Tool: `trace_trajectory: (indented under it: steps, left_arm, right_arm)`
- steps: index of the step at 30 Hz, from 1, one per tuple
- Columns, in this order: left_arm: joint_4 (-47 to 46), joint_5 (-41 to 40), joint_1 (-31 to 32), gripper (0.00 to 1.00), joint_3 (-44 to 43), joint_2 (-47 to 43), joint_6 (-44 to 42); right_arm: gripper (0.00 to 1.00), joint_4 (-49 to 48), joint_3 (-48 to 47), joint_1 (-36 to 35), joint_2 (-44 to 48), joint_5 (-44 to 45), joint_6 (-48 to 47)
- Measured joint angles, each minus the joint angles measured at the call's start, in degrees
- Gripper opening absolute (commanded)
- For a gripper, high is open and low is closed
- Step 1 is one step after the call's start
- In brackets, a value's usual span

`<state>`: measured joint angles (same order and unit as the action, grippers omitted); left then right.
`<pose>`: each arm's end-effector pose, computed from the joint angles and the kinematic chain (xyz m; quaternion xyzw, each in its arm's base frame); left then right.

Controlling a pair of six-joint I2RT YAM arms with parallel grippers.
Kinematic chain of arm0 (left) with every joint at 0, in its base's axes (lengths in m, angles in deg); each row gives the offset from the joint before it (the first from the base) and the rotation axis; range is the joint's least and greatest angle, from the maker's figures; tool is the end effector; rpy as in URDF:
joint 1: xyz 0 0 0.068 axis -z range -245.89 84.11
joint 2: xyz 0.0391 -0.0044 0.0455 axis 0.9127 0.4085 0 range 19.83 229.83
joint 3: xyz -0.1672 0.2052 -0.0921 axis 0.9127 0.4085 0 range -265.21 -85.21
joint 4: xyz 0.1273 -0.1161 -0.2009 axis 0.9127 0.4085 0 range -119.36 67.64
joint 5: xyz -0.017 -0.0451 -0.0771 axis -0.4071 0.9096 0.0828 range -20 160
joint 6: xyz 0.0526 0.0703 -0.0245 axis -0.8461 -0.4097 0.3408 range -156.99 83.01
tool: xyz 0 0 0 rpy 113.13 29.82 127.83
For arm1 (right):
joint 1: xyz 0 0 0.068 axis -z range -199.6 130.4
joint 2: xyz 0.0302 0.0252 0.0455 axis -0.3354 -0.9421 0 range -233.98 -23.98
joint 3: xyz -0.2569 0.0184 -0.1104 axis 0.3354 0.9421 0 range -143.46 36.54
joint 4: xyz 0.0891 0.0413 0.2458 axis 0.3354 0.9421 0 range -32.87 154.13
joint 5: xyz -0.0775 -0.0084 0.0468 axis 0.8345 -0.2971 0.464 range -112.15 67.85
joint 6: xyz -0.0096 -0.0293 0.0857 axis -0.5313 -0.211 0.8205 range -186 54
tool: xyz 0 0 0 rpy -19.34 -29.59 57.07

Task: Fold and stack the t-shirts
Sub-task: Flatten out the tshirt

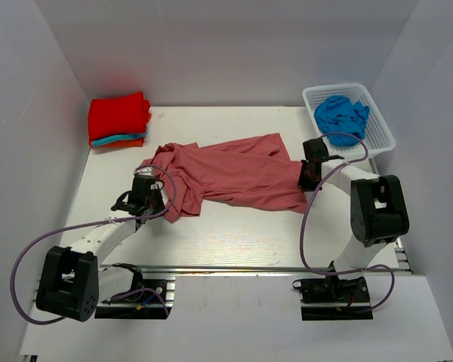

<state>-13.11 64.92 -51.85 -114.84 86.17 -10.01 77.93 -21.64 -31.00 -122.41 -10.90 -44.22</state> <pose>0.2341 -0.0512 0.1379 -0.1207 0.9397 -0.0718 0.3119 0.3588 0.0560 0.1326 0.1115 0.9574 -0.0199 0.2654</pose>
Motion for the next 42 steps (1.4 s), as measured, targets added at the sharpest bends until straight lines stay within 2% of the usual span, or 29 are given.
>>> trace_trajectory:
  steps: [13,16,18,19,20,22,23,29,32,35,36,38,39,42]
  left_arm:
    - [0.0,0.0,0.0,0.0,0.0,0.0,0.0]
    - [0.1,0.0,0.0,0.0,0.0,0.0,0.0]
    - [0.3,0.0,0.0,0.0,0.0,0.0,0.1]
    - [0.5,0.0,0.0,0.03,0.0,0.0,0.3]
    - [0.7,-0.1,0.0,0.14,0.0,0.0,0.4]
    - [1.4,-0.4,0.0,0.44,-0.2,0.3,0.9]
    - [1.9,-0.5,0.0,0.63,-0.5,0.7,1.3]
    - [4.2,-2.0,0.0,0.74,-1.6,3.2,3.4]
    - [4.0,-1.8,-0.3,0.74,-1.6,3.3,3.7]
    - [1.5,-0.9,-0.8,0.68,-1.0,3.3,3.4]
    - [1.0,-0.3,-0.9,0.6,-0.7,3.3,3.2]
    - [-0.2,0.4,-0.9,0.52,-0.2,3.4,3.0]
    - [-0.7,0.7,-0.9,0.44,-0.1,3.8,2.7]
    - [-1.9,1.7,-1.2,0.42,0.0,6.4,2.2]
  right_arm:
    - [0.1,5.2,-1.5,-1.2,4.9,0.0,-1.0]
    - [0.0,6.4,-1.9,-1.6,5.8,-0.3,-1.2]
    - [0.0,6.6,-2.1,-1.8,6.9,-0.9,-1.3]
    - [0.0,6.7,-2.1,-1.9,7.5,-1.2,-1.2]
    - [0.0,6.7,-2.1,-2.0,8.2,-1.4,-1.2]
    - [0.0,6.7,-2.1,-2.1,9.5,-1.9,-1.3]
    - [0.0,6.7,-2.1,-2.2,10.0,-2.1,-1.2]
    - [0.0,6.7,-2.0,-2.2,11.5,-2.4,-1.2]
    - [0.0,6.6,-1.9,-2.2,11.8,-2.4,-1.2]
    - [0.0,6.5,-1.9,-2.2,11.9,-2.4,-1.2]
    - [0.0,6.4,-1.9,-2.2,11.9,-2.4,-1.2]
    - [0.0,6.4,-1.9,-2.2,11.9,-2.4,-1.2]
    - [0.0,6.4,-1.9,-2.2,11.9,-2.3,-1.2]
    - [0.0,6.4,-1.9,-2.2,11.9,-2.0,-1.2]
